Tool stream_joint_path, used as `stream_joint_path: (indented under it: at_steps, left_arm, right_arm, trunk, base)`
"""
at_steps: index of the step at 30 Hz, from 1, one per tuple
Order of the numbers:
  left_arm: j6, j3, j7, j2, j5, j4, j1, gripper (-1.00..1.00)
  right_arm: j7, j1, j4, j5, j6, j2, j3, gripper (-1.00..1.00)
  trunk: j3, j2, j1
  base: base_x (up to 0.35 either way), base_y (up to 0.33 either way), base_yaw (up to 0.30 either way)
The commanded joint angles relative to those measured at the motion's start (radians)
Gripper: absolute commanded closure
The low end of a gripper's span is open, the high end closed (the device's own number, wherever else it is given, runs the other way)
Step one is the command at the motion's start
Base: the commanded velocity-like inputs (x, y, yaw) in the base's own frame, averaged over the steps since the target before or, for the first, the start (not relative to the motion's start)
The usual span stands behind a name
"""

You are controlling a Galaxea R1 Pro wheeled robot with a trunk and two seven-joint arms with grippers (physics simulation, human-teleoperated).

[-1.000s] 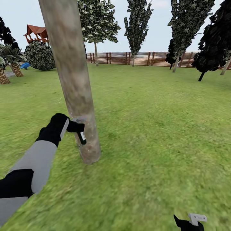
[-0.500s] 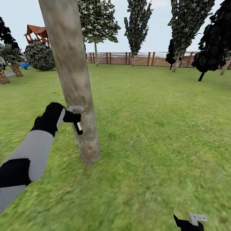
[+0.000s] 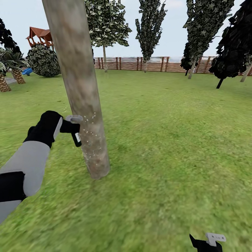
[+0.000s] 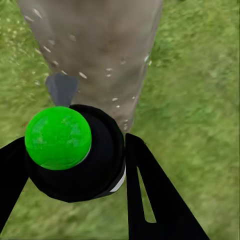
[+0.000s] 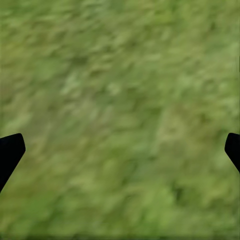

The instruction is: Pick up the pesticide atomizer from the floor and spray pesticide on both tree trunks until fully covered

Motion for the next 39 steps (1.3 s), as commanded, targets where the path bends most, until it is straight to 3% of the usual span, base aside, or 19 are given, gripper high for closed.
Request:
stream_joint_path:
  at_steps: [1,4,8,10,13,14,16,19,23,24,28,29,31,33,34,35,39]
  left_arm:
    - [0.001,0.0,0.001,0.008,0.003,-0.001,-0.001,1.0]
    - [0.001,-0.002,0.0,0.02,0.005,0.007,0.007,1.0]
    - [0.0,-0.045,0.0,-0.008,0.008,0.01,0.018,1.0]
    - [-0.007,-0.065,-0.003,-0.028,0.009,0.019,0.073,1.0]
    - [-0.017,-0.067,-0.007,-0.03,0.011,0.029,0.134,1.0]
    - [-0.025,-0.069,-0.005,-0.029,0.007,0.03,0.193,1.0]
    - [-0.05,-0.069,-0.001,-0.03,0.004,0.031,0.235,1.0]
    - [-0.137,-0.069,0.003,-0.03,0.002,0.048,0.298,1.0]
    - [-0.32,-0.065,0.011,-0.031,0.001,0.188,0.322,1.0]
    - [-0.368,-0.062,0.033,-0.033,0.008,0.221,0.324,1.0]
    - [-0.421,-0.058,0.102,-0.051,0.036,0.271,0.326,1.0]
    - [-0.431,-0.057,0.128,-0.052,0.066,0.303,0.327,1.0]
    - [-0.434,-0.057,0.137,-0.051,0.086,0.335,0.343,1.0]
    - [-0.441,-0.052,0.141,-0.052,0.124,0.349,0.395,1.0]
    - [-0.445,-0.048,0.145,-0.053,0.167,0.35,0.423,1.0]
    - [-0.446,-0.047,0.147,-0.052,0.178,0.348,0.43,1.0]
    - [-0.447,-0.047,0.15,-0.051,0.184,0.353,0.434,1.0]
  right_arm:
    - [0.0,0.0,0.0,0.0,0.0,0.0,0.0,-1.0]
    - [0.0,0.0,0.0,0.0,0.0,0.0,0.0,-1.0]
    - [0.0,0.0,0.0,0.0,0.0,0.0,0.0,-1.0]
    - [0.0,0.0,0.0,0.0,0.0,0.0,0.0,-1.0]
    - [0.0,0.0,0.0,0.001,0.0,0.0,0.0,-1.0]
    - [0.0,0.0,0.0,0.001,0.0,0.0,0.0,-1.0]
    - [0.0,0.0,0.0,0.001,0.0,0.0,0.0,-1.0]
    - [0.0,0.0,0.0,0.002,0.0,0.001,0.0,-1.0]
    - [0.0,0.0,0.0,0.002,0.0,0.001,0.0,-1.0]
    - [0.0,0.0,0.0,0.002,0.0,0.001,0.0,-1.0]
    - [0.0,0.0,0.0,0.002,0.0,0.001,0.0,-1.0]
    - [0.0,0.0,0.0,0.001,0.0,0.001,0.0,-1.0]
    - [0.0,0.0,0.0,0.001,0.0,0.001,0.0,-1.0]
    - [0.0,0.0,0.0,0.001,0.0,0.0,0.0,-1.0]
    - [0.0,0.0,0.0,0.002,0.0,-0.001,0.0,-1.0]
    - [0.0,0.0,-0.001,0.002,0.0,-0.004,0.0,-1.0]
    - [0.0,0.0,0.0,0.002,0.0,-0.005,0.001,-1.0]
  trunk:
    - [0.0,0.0,0.0]
    - [0.0,0.0,0.0]
    - [0.0,0.0,0.0]
    - [0.0,0.0,0.0]
    - [0.0,0.0,0.0]
    - [0.0,0.0,0.0]
    - [0.0,0.0,0.0]
    - [0.0,0.0,0.0]
    - [0.0,0.0,0.0]
    - [0.0,0.0,0.0]
    - [0.0,0.0,0.0]
    - [0.0,0.0,0.0]
    - [0.0,0.0,0.0]
    - [0.0,0.0,0.0]
    - [0.0,0.0,0.0]
    - [0.0,0.0,0.0]
    - [0.0,0.0,0.0]
  base:
    - [0.0,0.0,0.0]
    - [0.0,0.0,0.0]
    - [0.0,0.0,0.0]
    - [0.0,0.0,0.0]
    - [0.0,0.0,0.0]
    - [0.0,0.0,0.0]
    - [0.0,0.0,0.0]
    - [0.0,0.0,0.0]
    - [0.0,0.0,0.0]
    - [0.0,0.0,0.0]
    - [0.0,0.0,0.0]
    - [0.0,0.0,0.0]
    - [0.0,0.0,0.0]
    - [0.0,0.0,0.0]
    - [0.057,-0.005,0.0]
    - [0.16,-0.073,0.0]
    - [0.241,-0.14,0.0]
